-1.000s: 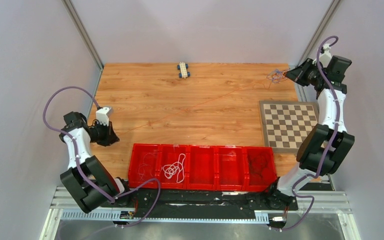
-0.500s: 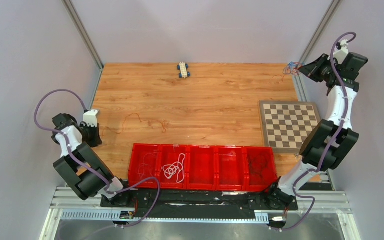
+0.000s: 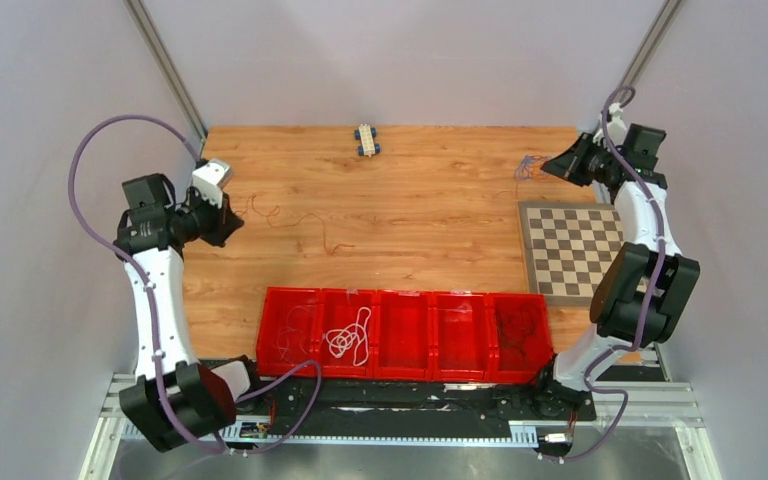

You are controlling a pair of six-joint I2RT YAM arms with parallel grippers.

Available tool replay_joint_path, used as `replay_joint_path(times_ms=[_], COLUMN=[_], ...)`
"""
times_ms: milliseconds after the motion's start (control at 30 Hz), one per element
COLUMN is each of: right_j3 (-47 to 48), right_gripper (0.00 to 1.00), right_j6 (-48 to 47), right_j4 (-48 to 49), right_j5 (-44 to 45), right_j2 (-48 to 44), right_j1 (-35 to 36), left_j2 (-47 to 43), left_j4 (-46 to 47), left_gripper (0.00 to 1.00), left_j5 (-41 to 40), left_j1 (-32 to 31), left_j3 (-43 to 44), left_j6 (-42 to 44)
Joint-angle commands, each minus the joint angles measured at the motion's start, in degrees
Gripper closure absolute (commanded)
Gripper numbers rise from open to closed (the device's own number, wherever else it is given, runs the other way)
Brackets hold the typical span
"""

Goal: Untangle the cables

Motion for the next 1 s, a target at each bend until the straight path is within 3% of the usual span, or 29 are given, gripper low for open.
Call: replay_joint_path(times_ms=[0,133,300,367,467,533,700,833,967], right_j3=[-1.55,-2.80,-3.64,-3.42,-3.46,-3.63,-4.24,-4.72,-5.15], right_gripper=[1.00,1.00,1.00,1.00,1.00,1.00,1.00,1.00,1.00], right_j6=[-3.26,-5.98,-6.74,-6.68,-6.93,-6.92,-6.91,-6.95,-7.07], right_j4=[0.60,-1.01,-2.68,-3.64,-4.34,-4.81,-5.63,-5.93,-5.98], right_j5=[-2.20,-2.52,-3.36,-3.73,-3.91,-4.07,-4.80,-4.80,-4.54], right_j2=[-5.93,-7.62,-8.21,-8.21,-8.36,-8.41,-8.54,-8.85,-9.41], right_j1=[2.76,5.15,6.21,6.41,6.48,6.59,6.72,6.90,7.40], left_j2=[-3.00,-3.89,-2.41,-2.33,-2.71,-1.76,1.45,1.90,1.62], left_j4=[-1.54,1.02,11.78,20.41,42.84,53.36,65.49,64.06,58.63], left_gripper=[1.00,1.00,1.00,1.00,1.00,1.00,1.00,1.00,1.00], left_j5=[6.86,10.73,18.97,21.87,26.19,27.97,30.04,30.10,29.96], left_j1=[-6.79,-12.84,-15.98,-16.35,-16.78,-17.73,-21.26,-28.04,-35.40], left_j3=[6.07,14.62,27.22,29.03,28.24,29.08,35.10,38.53,41.34], left_j6=[-9.83,-19.14,-42.20,-52.42,-72.05,-79.93,-90.73,-90.67,-84.90])
